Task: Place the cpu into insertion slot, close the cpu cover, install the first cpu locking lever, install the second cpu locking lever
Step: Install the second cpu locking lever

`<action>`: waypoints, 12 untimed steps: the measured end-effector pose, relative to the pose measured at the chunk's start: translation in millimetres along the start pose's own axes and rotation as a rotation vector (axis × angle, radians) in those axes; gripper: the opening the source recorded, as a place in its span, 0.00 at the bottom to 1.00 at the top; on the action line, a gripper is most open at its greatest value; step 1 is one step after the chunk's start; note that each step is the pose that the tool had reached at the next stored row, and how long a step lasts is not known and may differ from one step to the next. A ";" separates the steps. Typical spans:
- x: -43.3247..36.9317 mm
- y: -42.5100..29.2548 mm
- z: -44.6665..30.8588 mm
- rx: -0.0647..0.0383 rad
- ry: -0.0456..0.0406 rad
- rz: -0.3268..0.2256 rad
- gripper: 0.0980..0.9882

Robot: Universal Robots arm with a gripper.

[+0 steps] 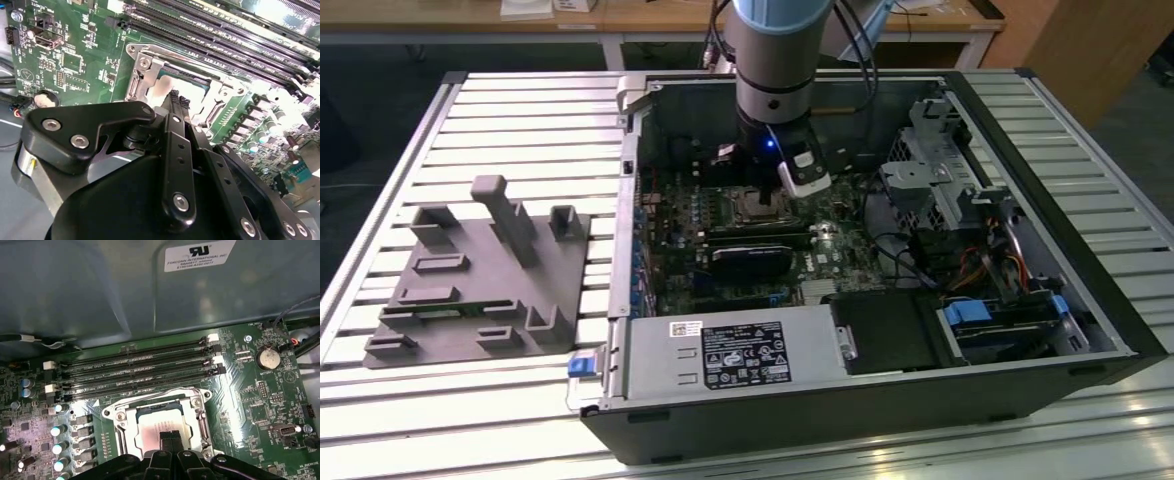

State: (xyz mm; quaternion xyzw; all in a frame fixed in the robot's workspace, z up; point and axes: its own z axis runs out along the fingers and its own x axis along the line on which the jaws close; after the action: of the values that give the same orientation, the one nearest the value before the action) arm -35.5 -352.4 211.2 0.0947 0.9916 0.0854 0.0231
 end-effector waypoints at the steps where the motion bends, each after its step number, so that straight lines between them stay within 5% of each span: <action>1: 0.0 0.2 -0.8 0.002 -0.0001 0.000 0.01; 12: -0.1 1.7 -6.6 0.006 -0.0011 0.000 0.01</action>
State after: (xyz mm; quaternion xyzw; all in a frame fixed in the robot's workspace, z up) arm -35.5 -351.9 218.0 0.0946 0.9918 0.0824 0.0233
